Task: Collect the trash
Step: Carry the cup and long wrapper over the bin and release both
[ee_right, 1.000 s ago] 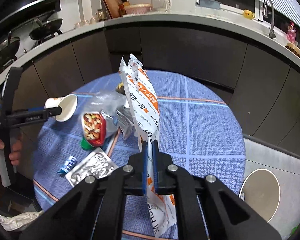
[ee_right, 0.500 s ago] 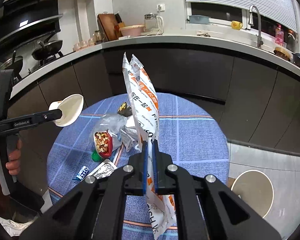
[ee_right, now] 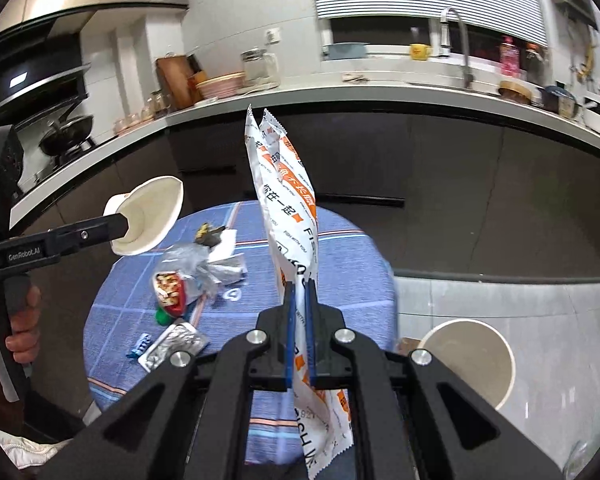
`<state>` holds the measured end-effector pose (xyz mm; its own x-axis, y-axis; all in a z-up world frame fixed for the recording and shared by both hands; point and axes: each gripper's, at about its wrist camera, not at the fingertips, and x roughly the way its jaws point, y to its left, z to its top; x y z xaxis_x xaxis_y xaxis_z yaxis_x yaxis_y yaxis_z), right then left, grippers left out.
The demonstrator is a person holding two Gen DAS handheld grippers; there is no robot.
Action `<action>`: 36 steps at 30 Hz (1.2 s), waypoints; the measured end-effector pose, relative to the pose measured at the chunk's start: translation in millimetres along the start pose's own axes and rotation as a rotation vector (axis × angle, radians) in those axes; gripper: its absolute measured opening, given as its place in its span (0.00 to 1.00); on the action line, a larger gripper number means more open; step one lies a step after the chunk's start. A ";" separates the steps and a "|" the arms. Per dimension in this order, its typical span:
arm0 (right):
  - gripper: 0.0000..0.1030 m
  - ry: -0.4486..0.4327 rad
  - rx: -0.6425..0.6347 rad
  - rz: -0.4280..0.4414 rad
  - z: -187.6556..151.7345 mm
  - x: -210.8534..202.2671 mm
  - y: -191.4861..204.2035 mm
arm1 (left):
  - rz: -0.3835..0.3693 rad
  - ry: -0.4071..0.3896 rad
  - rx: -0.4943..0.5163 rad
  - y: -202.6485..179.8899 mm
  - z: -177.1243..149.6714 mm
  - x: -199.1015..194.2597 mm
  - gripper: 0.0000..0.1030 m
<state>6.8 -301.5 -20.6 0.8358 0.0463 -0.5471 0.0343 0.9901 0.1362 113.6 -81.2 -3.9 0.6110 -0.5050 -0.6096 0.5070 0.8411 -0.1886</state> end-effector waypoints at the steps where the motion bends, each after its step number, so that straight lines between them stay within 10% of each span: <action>1: 0.06 -0.005 0.014 -0.013 -1.1 -3.7 -7.6 | -0.012 0.002 0.008 -6.5 0.9 2.8 0.73; 23: 0.06 0.014 0.279 -0.202 -60.2 -17.1 -153.7 | -0.230 0.128 0.200 -168.4 4.3 112.8 0.73; 36: 0.06 0.342 0.305 -0.272 -101.2 25.0 -211.3 | -0.261 0.212 0.249 -216.8 -16.1 182.7 0.73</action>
<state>-35.0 -496.1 -146.7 0.5498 -0.1155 -0.8273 0.4248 0.8914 0.1578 105.6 -352.7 -86.8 0.3169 -0.6225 -0.7156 0.7759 0.6041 -0.1819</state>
